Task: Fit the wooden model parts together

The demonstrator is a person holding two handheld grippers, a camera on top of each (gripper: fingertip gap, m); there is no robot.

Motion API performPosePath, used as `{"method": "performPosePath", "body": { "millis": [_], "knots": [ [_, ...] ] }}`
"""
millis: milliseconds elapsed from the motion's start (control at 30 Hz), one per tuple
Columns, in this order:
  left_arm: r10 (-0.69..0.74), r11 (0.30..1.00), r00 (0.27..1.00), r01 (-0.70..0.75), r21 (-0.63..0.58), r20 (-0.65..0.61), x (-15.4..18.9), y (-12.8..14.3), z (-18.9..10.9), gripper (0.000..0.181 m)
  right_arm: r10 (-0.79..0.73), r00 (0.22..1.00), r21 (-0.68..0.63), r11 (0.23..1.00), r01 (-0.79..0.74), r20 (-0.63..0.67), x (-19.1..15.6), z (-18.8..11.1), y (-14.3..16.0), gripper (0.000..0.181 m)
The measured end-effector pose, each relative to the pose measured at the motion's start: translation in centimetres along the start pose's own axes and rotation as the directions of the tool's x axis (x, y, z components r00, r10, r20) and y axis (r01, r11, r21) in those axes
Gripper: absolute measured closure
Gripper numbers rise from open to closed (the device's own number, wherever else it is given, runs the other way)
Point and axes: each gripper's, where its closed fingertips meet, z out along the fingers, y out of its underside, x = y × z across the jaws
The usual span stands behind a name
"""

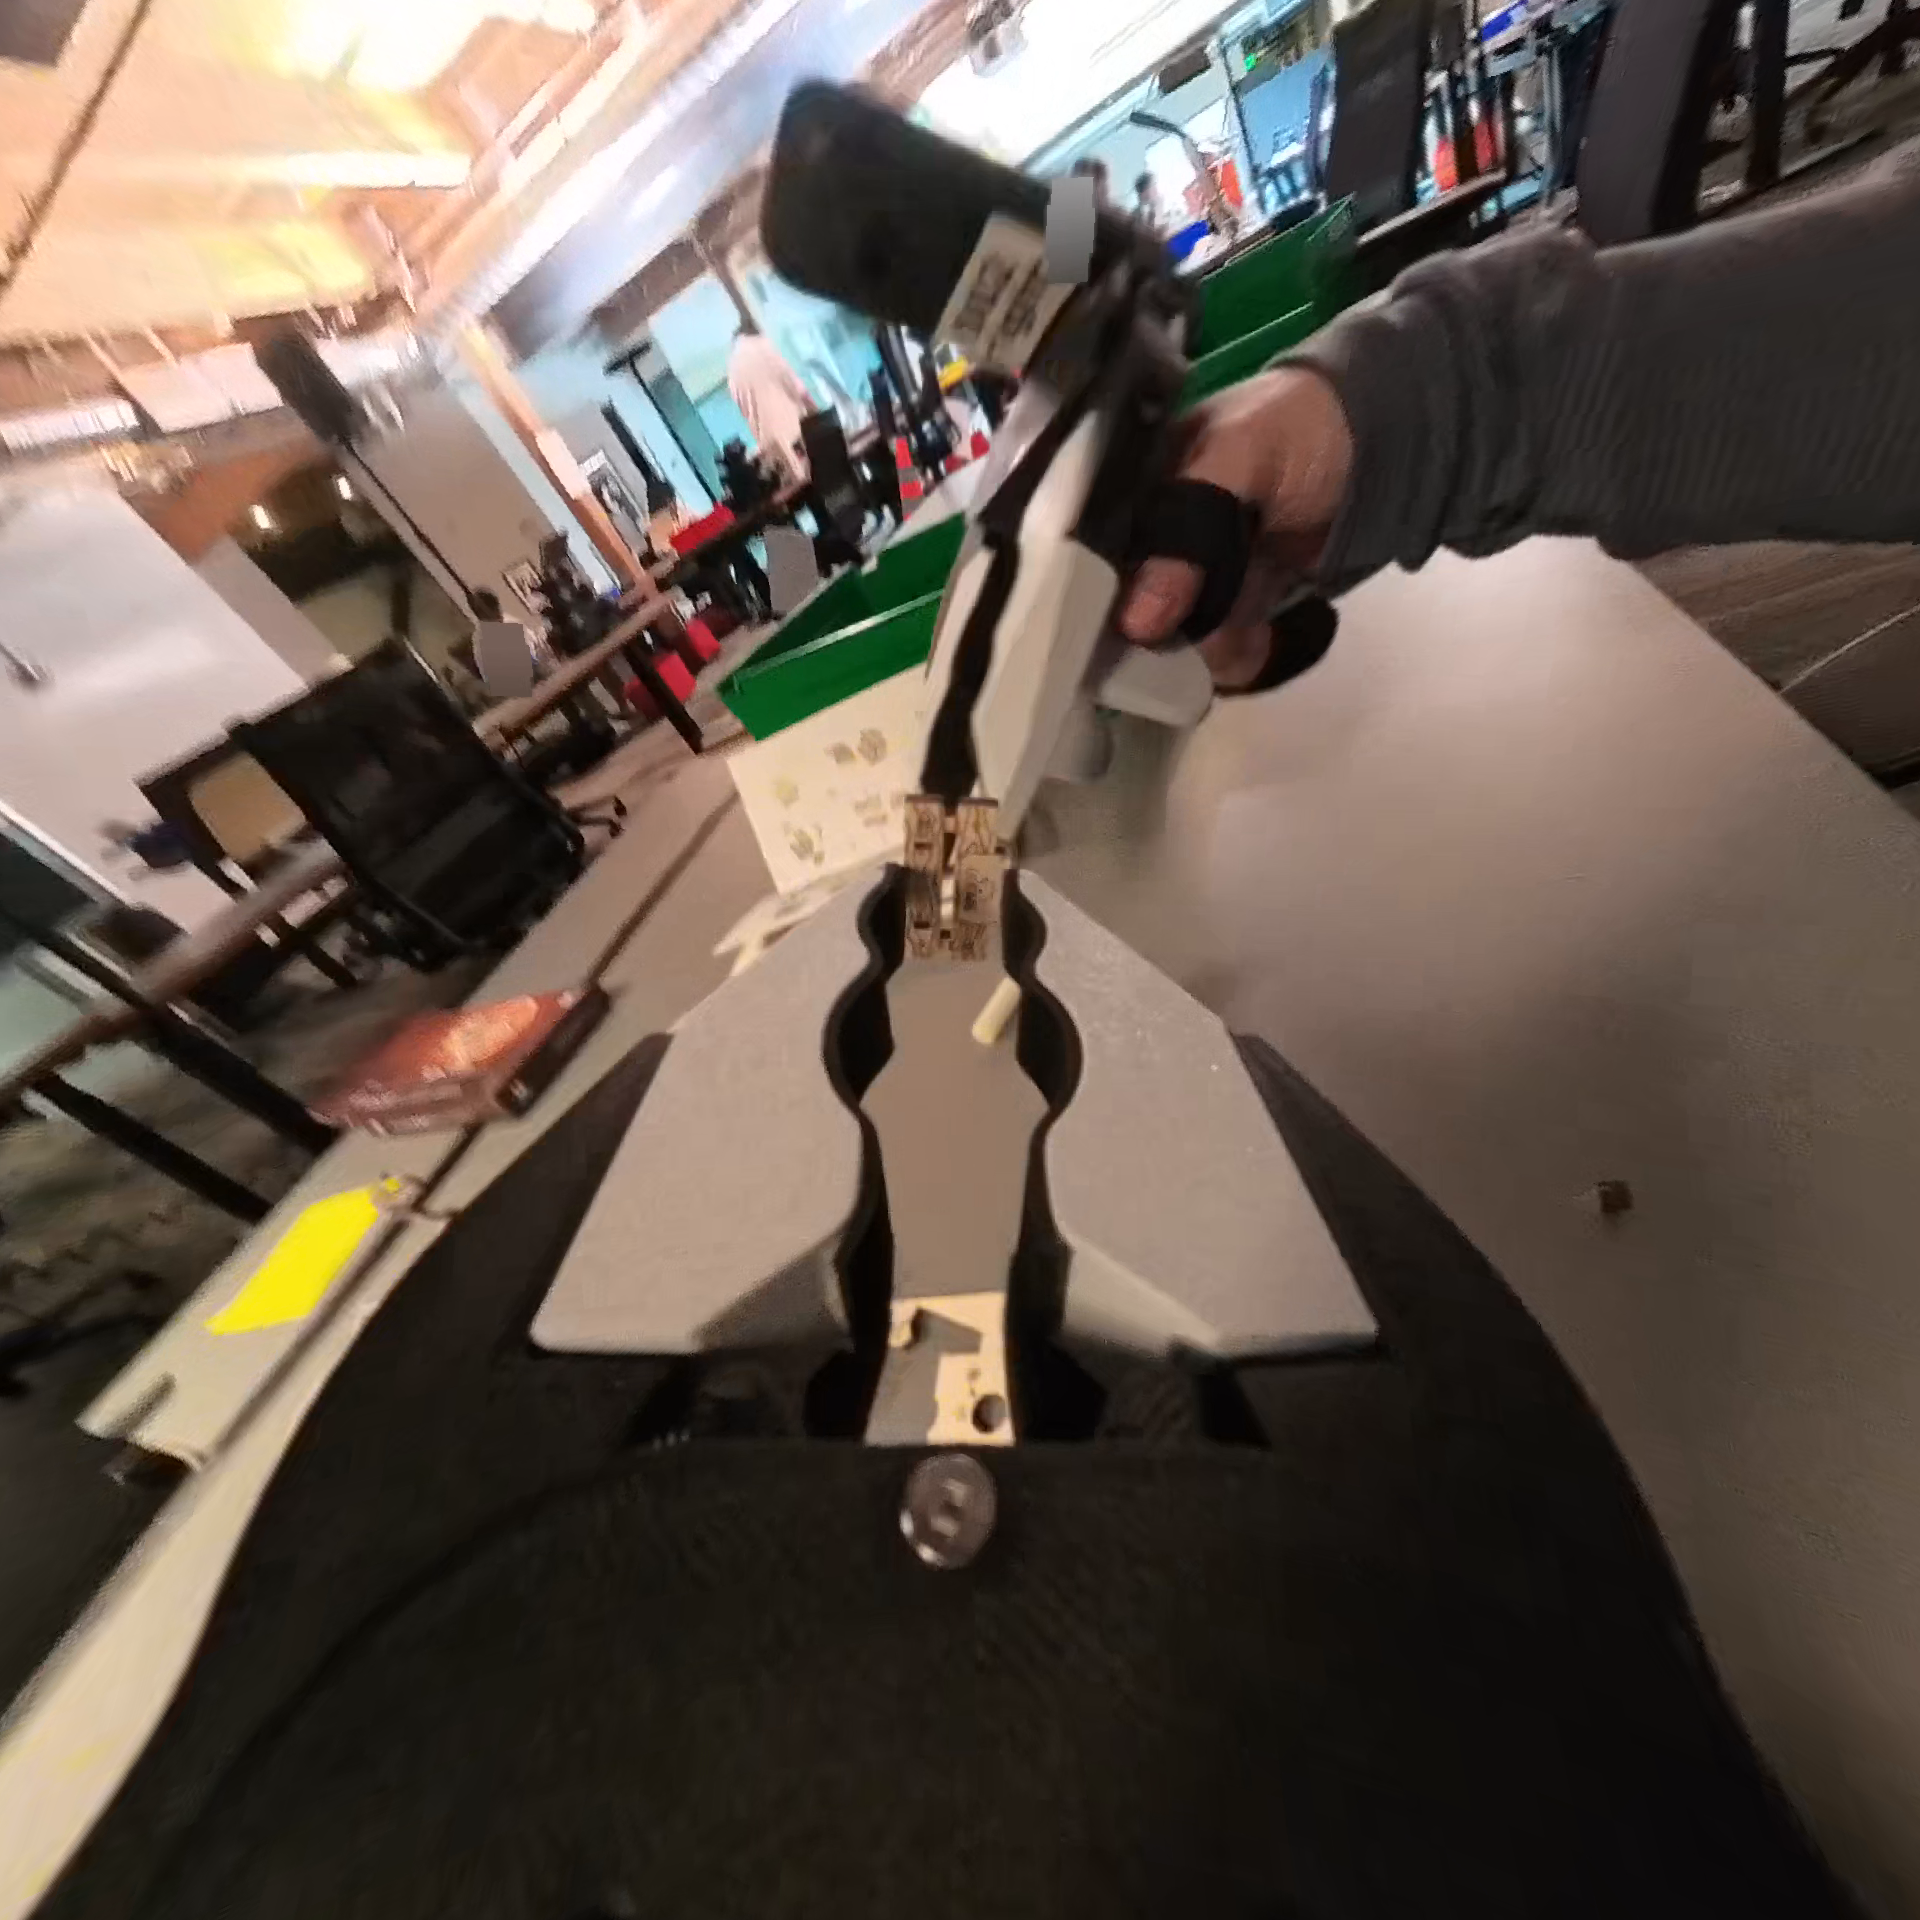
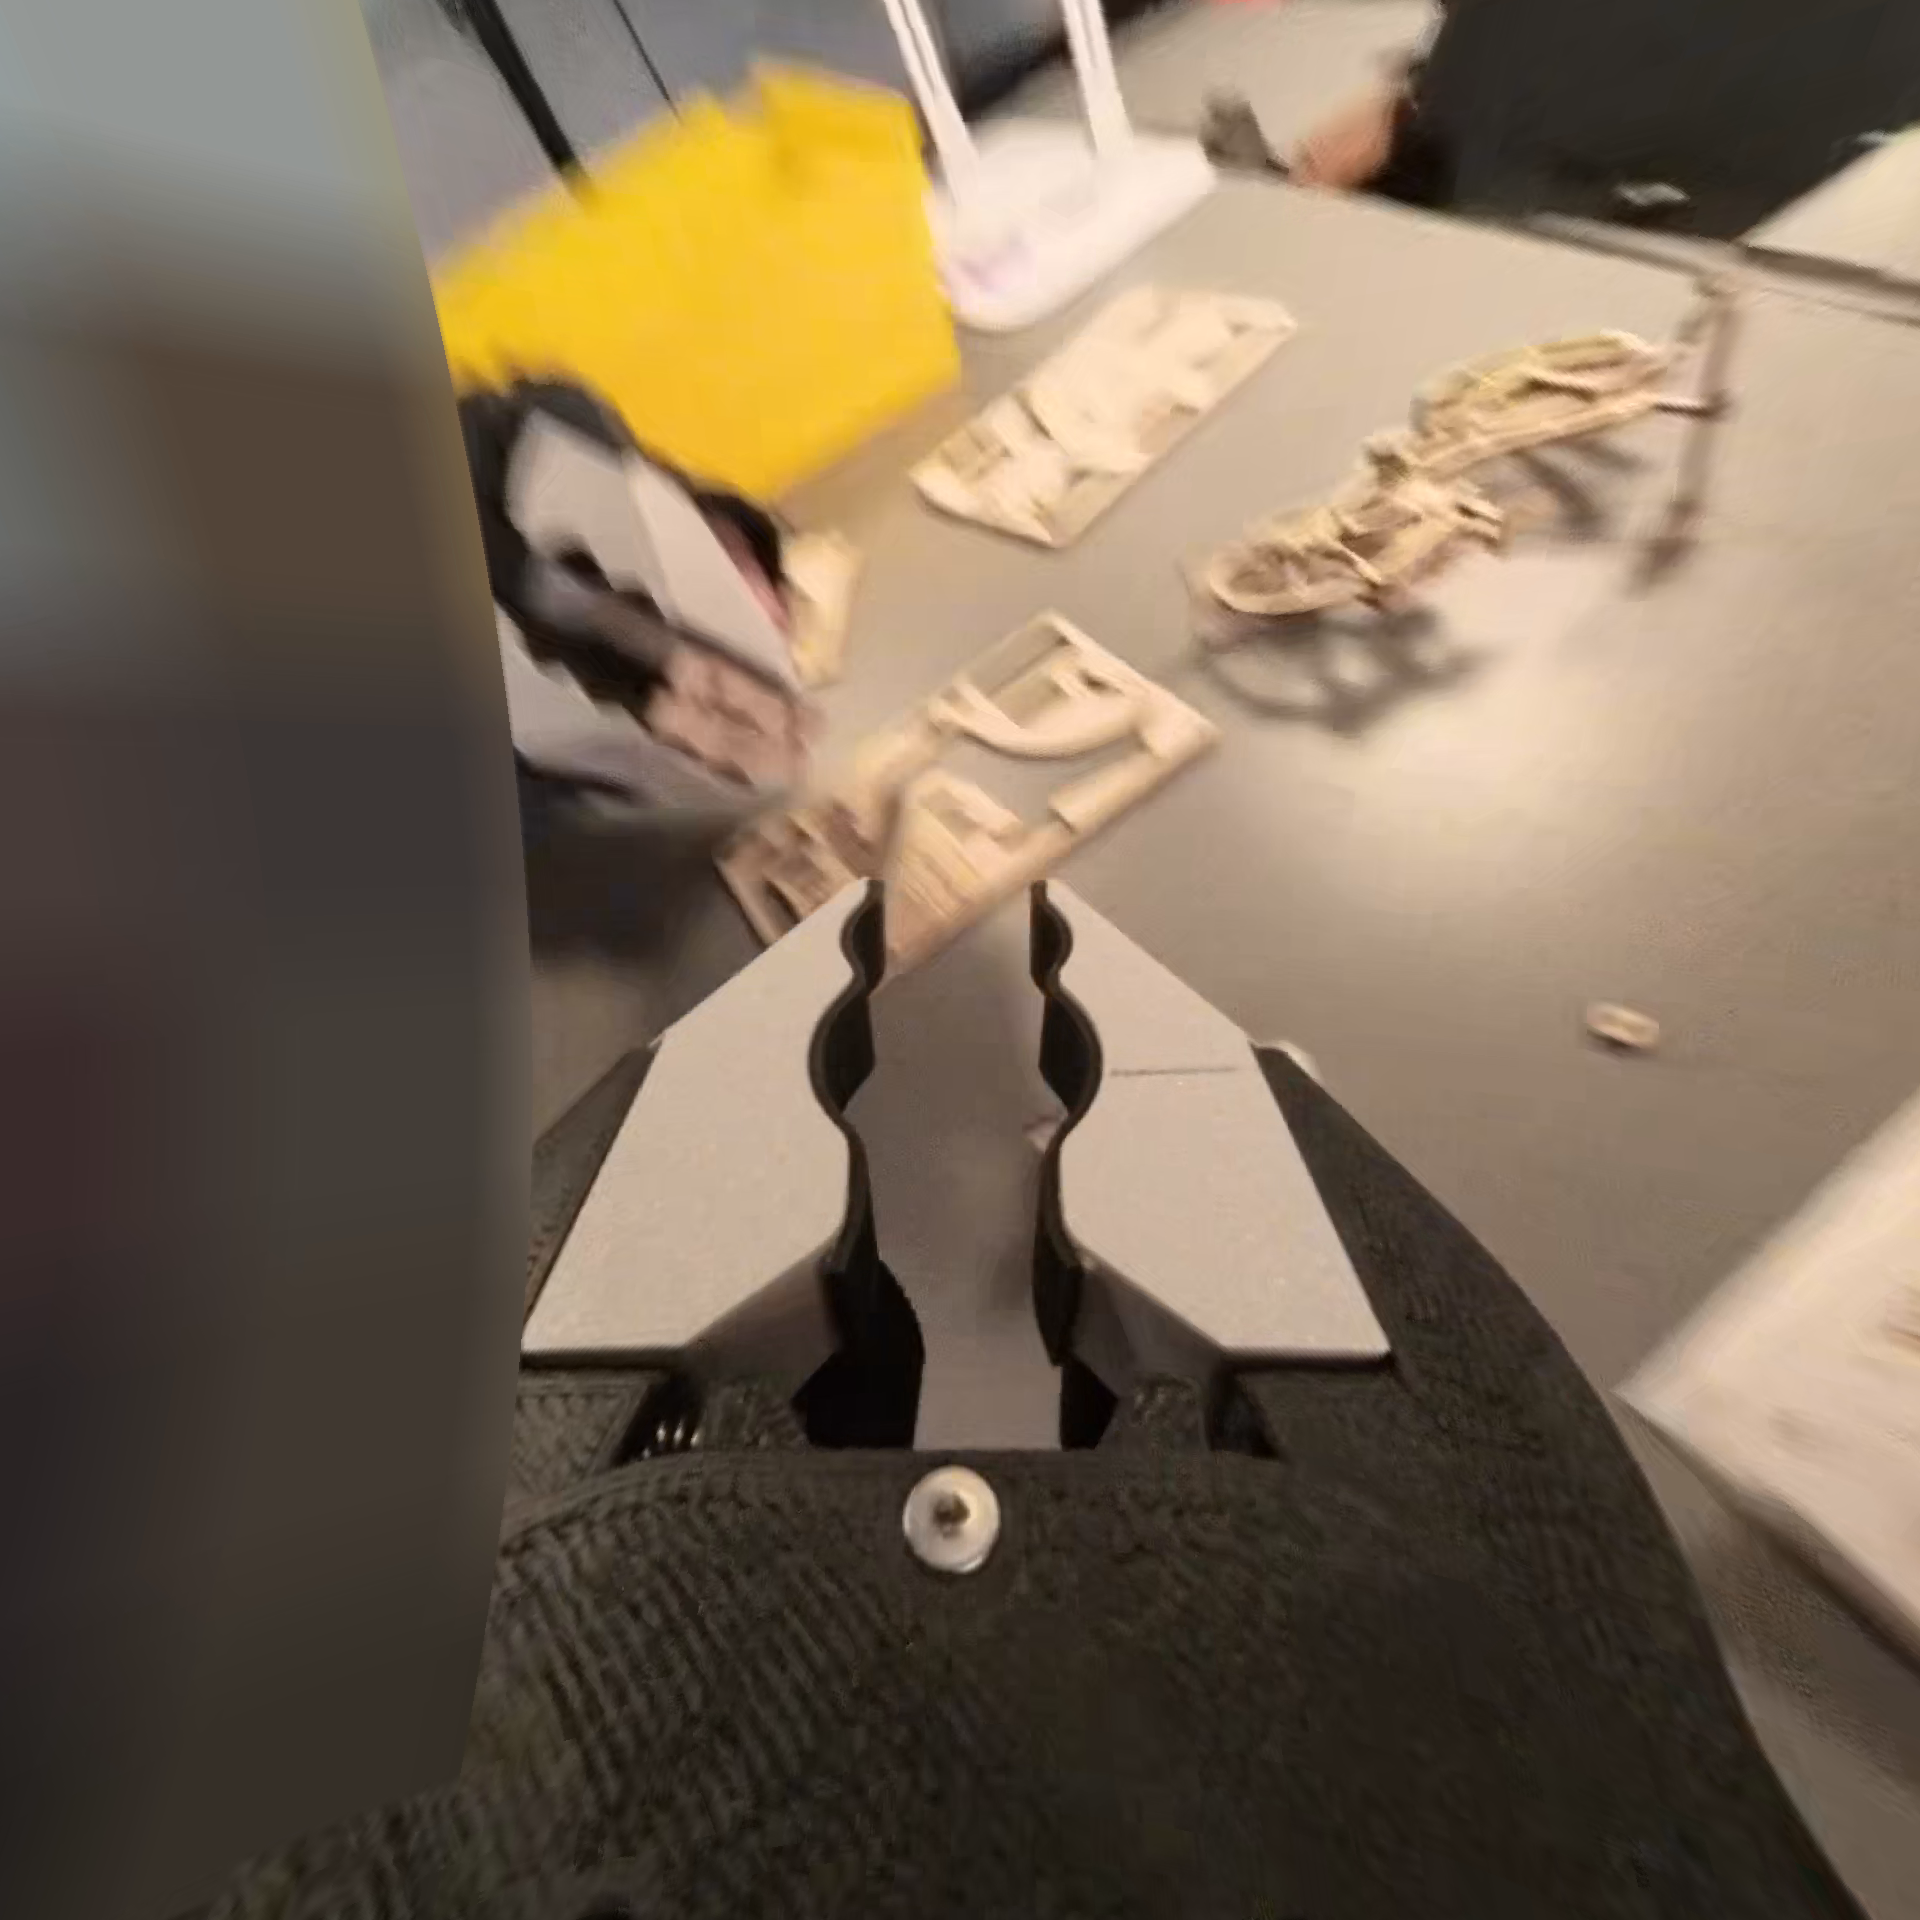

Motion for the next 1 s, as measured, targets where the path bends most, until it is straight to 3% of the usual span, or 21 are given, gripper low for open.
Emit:
{"method": "performPosePath", "body": {
  "millis": [67, 200, 300, 467, 700, 800, 900, 1000],
  "knots": [
    [-0.081, 0.996, 0.997, 0.081, -0.027, -0.015, -0.4, 1.0, 0.1, 0.164, -0.168, 0.979, -0.201, 0.969, 0.143, -0.114, 1.7, -0.2, 2.0, 0.15],
    [-0.17, 0.985, 0.985, 0.169, -0.044, -0.032, -0.9, 1.8, 0.0, 0.164, -0.378, 0.923, -0.492, 0.818, 0.299, -0.067, 3.2, 0.4, 4.7, 0.147],
    [-0.182, 0.982, 0.983, 0.18, -0.052, -0.038, -0.9, 2.1, -0.1, 0.164, -0.416, 0.909, -0.636, 0.703, 0.32, -0.003, 4.3, 0.9, 6.1, 0.149],
    [-0.172, 0.982, 0.984, 0.168, -0.084, -0.048, -0.6, 2.8, 0.2, 0.164, -0.396, 0.915, -0.756, 0.578, 0.309, 0.071, 5.0, 1.6, 7.2, 0.157],
    [-0.173, 0.981, 0.982, 0.166, -0.101, -0.07, -0.2, 3.3, 0.4, 0.164, -0.338, 0.937, -0.836, 0.486, 0.256, 0.09, 5.0, 1.7, 9.2, 0.179],
    [-0.154, 0.984, 0.987, 0.149, -0.095, -0.047, -0.7, 3.5, 0.3, 0.163, -0.396, 0.915, -0.813, 0.504, 0.291, 0.082, 5.1, 1.9, 8.5, 0.18],
    [-0.065, 0.997, 0.997, 0.067, -0.039, 0.041, -2.1, 2.5, -0.4, 0.164, -0.54, 0.841, -0.711, 0.576, 0.403, 0.04, 4.4, 2.7, 4.9, 0.18],
    [0.14, 0.989, 0.964, -0.145, 0.003, 0.227, -4.7, 0.0, -2.2, 0.164, -0.761, 0.645, -0.597, 0.546, 0.587, -0.062, 3.6, 2.9, -0.8, 0.18]
  ]
}}
